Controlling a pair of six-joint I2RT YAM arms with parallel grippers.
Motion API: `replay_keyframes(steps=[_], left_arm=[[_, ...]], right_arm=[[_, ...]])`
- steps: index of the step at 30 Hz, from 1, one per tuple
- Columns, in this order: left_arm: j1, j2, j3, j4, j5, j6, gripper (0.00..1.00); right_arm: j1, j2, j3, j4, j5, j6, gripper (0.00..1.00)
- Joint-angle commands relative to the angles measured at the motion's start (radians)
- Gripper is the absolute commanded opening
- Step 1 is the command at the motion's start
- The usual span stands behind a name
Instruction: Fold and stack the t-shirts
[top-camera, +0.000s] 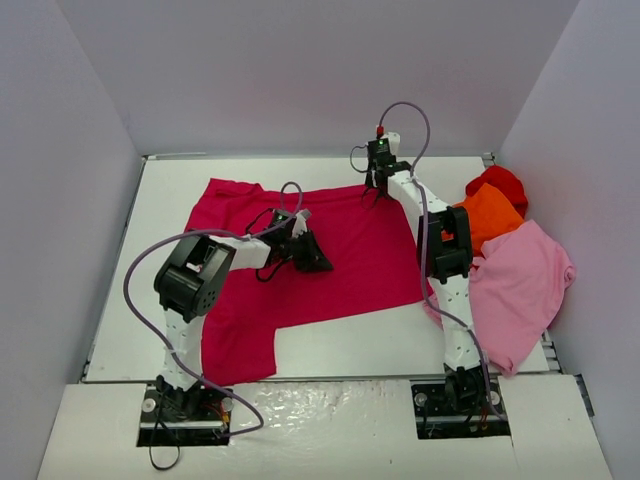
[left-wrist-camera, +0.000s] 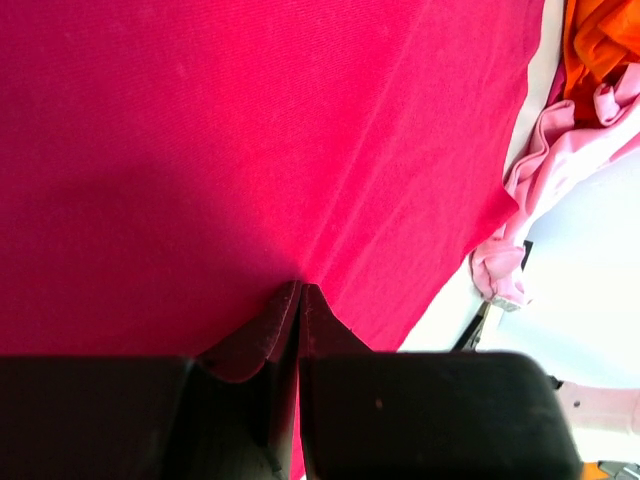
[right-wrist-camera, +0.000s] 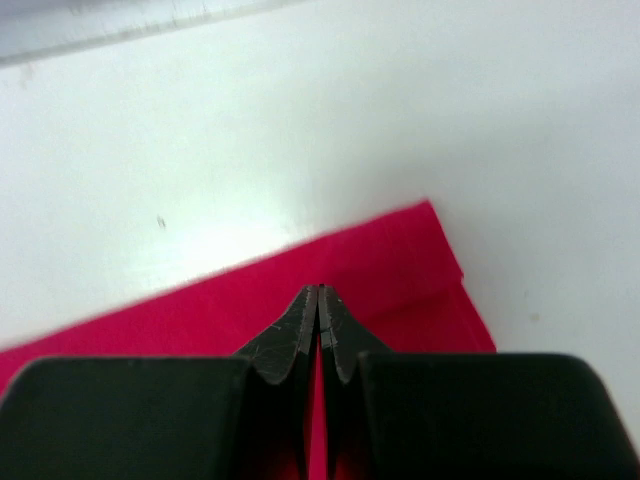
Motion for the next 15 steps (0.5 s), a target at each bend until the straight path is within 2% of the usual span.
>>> replay_keyframes(steps=[1, 3, 5, 7, 8, 10, 12, 15], left_arm=[[-0.005, -0.095, -0.034, -0.012, -0.014, 0.025, 0.0], [-0.005, -0.115, -0.04, -0.014, -0.015, 0.028, 0.0], [-0.005, -0.137, -0.038, -0.042, -0.02, 0.04, 0.0], [-0.005, -0.17, -0.028, -0.088, -0.04, 0.071, 0.0], [-0.005, -0.187, -0.015, -0.11, -0.046, 0.095, 0.0], [-0.004, -0.213, 0.014, -0.187, -0.062, 0.132, 0.0], [-0.005, -0.233, 0.018, -0.211, -0.066, 0.142, 0.0], [-0.004, -0.297, 0.013, -0.236, -0.098, 0.148, 0.0]], right_arm=[[-0.004, -0.181, -0.156, 0.385, -0.046, -0.026, 0.0], [-0.004, -0.195, -0.127, 0.362, -0.048, -0.022, 0.0], [-0.004, -0.188, -0.092, 0.234, -0.054, -0.024, 0.0], [-0.004, -0.208, -0.126, 0.22, -0.047, -0.041, 0.1], [-0.004, -0.213, -0.136, 0.216, -0.035, -0.054, 0.21], [-0.009, -0.214, -0.152, 0.204, 0.005, -0.069, 0.28], [-0.023, -0.202, -0.139, 0.174, 0.004, -0.057, 0.29], [-0.032, -0.193, -0.127, 0.126, -0.083, -0.015, 0.29]])
